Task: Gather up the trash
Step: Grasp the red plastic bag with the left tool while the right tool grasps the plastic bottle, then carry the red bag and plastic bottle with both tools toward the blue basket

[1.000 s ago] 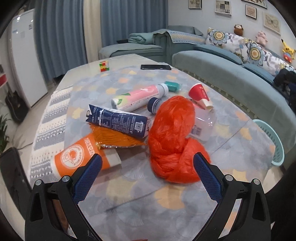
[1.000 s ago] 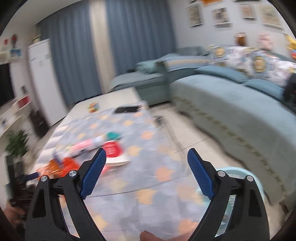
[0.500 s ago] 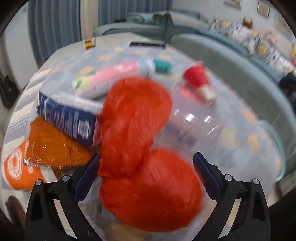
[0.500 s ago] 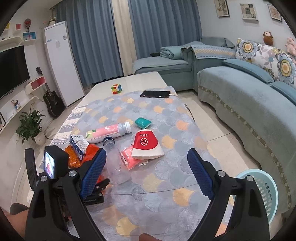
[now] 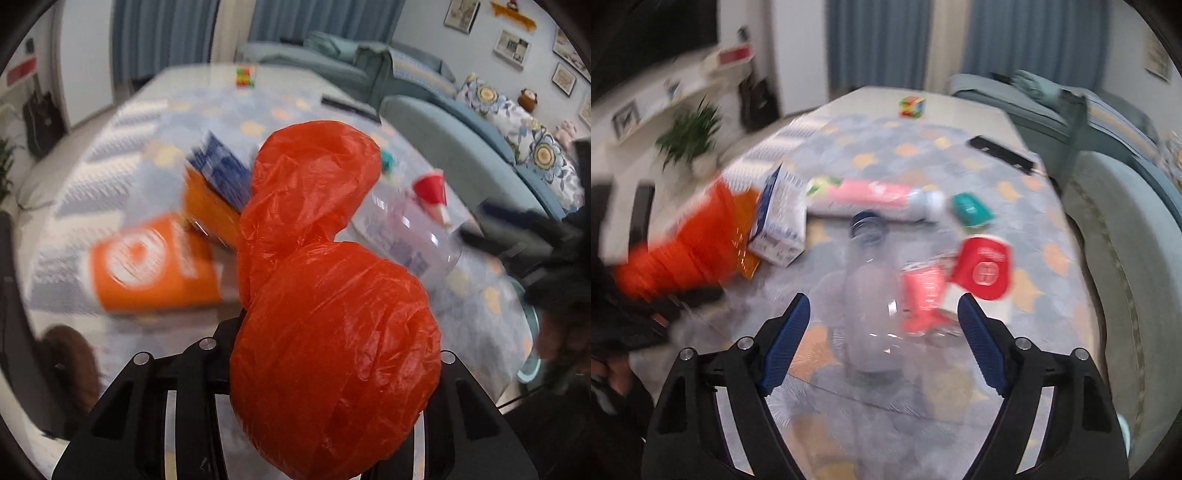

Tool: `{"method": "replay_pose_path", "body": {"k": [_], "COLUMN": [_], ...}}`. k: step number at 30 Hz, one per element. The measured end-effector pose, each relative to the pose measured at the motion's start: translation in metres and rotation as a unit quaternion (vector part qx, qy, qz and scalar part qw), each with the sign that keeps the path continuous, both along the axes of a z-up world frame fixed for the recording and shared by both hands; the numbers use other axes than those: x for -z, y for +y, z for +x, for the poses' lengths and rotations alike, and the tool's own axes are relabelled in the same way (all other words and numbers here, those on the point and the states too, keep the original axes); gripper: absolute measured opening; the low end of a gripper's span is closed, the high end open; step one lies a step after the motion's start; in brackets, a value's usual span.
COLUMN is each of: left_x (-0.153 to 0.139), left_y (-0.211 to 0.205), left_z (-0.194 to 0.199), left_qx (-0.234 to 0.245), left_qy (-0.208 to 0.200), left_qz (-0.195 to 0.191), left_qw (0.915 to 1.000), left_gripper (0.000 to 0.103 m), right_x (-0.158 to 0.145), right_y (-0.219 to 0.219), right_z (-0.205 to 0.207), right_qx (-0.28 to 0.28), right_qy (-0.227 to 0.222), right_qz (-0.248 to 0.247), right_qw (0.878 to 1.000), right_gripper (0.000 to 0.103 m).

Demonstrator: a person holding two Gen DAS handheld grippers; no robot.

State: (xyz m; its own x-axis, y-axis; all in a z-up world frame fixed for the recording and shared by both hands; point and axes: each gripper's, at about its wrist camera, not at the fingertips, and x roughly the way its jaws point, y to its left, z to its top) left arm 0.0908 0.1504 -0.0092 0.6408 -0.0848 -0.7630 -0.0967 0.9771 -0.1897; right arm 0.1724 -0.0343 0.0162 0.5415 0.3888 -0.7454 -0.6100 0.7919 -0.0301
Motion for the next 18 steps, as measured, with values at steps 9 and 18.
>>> {"method": "replay_pose_path", "body": {"k": [9, 18], "left_x": [-0.006, -0.009], "left_y": [0.004, 0.002], "left_z": [0.0, 0.002], "left_qx": [-0.036, -0.045], "left_qy": [-0.016, -0.03], "left_qz": [0.001, 0.021], "left_qw": [0.9992, 0.9983], "left_gripper": [0.039, 0.04], "right_x": [0.054, 0.048], "right_y": [0.052, 0.035], "right_z": [0.027, 0.033], "right_qx": [-0.034, -0.003], "right_qy": [-0.049, -0.009], "right_qz": [-0.079, -0.032], "right_qw": [0.995, 0.999], "right_gripper": [0.045, 0.044]}}
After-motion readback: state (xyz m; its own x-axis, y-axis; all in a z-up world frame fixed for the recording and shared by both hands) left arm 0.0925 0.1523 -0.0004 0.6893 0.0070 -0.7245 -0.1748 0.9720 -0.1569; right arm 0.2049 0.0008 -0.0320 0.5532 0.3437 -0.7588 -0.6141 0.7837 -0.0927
